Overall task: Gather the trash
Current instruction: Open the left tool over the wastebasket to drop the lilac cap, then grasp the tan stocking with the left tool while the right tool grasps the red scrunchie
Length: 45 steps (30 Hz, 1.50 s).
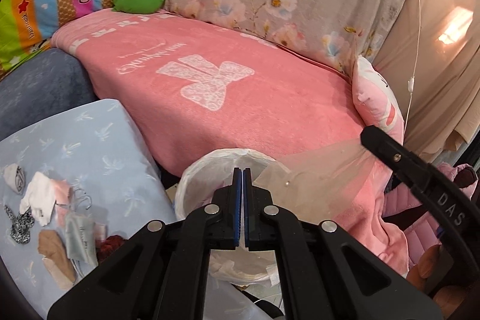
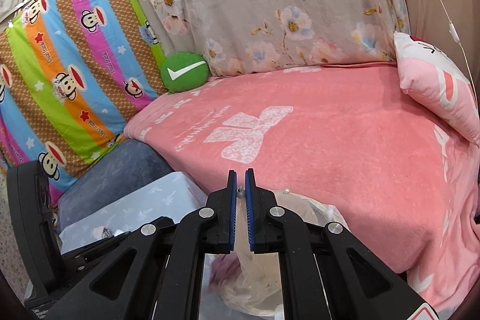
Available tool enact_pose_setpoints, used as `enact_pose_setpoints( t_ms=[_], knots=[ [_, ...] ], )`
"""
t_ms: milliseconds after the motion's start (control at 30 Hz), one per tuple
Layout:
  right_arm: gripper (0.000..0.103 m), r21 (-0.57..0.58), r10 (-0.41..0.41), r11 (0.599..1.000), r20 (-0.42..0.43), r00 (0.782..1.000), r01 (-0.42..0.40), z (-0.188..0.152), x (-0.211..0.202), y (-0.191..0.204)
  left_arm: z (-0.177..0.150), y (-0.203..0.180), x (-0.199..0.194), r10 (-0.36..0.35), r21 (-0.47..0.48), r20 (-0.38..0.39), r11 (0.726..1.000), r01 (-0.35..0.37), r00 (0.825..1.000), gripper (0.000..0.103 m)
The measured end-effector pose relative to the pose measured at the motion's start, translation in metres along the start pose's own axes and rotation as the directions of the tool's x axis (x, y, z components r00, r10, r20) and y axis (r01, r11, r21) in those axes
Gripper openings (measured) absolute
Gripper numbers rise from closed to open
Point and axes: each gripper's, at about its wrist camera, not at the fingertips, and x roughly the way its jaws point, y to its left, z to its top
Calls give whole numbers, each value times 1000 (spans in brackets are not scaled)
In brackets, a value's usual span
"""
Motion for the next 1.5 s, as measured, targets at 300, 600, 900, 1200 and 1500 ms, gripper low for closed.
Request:
enact_pose_setpoints(
  t_ms=[300,600,900,1200,1500],
  knots=[
    [24,3,-16,1000,-50,999,16,-16,19,-8,-12,3,19,90,11,-56,996,-90,994,51],
    [32,-5,-13,1000,-99,995,13,-35,28,-1,-23,24,11,149,-29,-45,988,-151,988,56],
    [38,-28,12,999,-153,988,-17,-61,30,19,-39,50,0,238,-76,-54,967,-241,970,56],
    [46,-67,57,995,-223,973,-73,-95,33,53,-66,88,-18,335,-145,-82,928,-344,939,64],
    [51,-101,79,988,-297,952,-113,-130,41,85,-92,128,-36,408,-218,-116,879,-424,906,70]
  ],
)
